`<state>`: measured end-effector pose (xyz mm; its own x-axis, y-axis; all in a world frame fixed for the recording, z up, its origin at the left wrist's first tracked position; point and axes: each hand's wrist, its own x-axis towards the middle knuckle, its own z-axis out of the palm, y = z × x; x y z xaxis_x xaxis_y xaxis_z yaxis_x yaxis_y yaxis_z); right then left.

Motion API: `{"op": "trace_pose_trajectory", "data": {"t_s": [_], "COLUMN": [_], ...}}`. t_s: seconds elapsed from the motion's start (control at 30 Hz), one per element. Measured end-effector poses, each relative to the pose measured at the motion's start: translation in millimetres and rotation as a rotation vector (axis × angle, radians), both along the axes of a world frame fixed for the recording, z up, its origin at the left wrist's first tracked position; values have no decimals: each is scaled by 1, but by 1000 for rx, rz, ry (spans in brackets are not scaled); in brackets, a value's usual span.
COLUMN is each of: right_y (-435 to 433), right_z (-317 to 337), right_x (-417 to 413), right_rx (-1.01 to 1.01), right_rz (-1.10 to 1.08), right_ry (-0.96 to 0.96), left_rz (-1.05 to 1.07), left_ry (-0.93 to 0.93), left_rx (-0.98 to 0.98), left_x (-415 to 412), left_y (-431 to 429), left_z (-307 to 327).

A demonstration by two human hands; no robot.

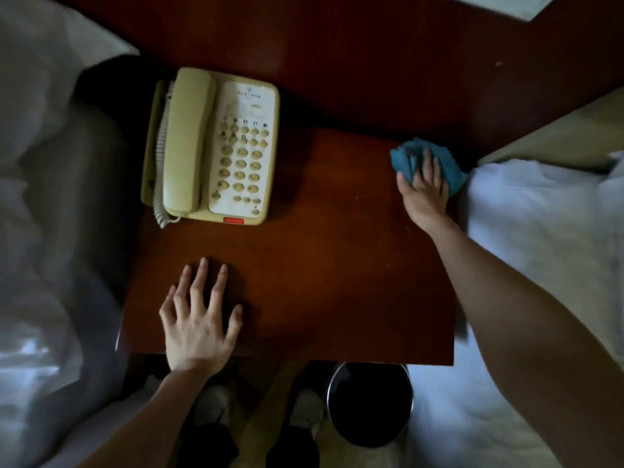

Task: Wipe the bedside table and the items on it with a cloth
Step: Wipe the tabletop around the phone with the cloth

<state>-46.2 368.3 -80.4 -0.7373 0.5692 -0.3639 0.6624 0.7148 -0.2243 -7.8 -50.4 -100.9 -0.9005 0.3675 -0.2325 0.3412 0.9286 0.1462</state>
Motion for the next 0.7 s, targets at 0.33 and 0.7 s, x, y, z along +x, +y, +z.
{"op": "trace_pose_trajectory", "data": {"t_s": [0.33,0.7], "right_y": [-12,-137], "right_z": [-5,-14], "right_x": [22,33], "right_rx": [-12,99], "right_rz": [-211,466], "right_ry": [-28,110], "left_rz": [-10,-9], "left_ry": [-6,26], "left_rx": [-14,-13], "left_x": [0,2], "left_y": [2,2], "left_z": [4,-1]}}
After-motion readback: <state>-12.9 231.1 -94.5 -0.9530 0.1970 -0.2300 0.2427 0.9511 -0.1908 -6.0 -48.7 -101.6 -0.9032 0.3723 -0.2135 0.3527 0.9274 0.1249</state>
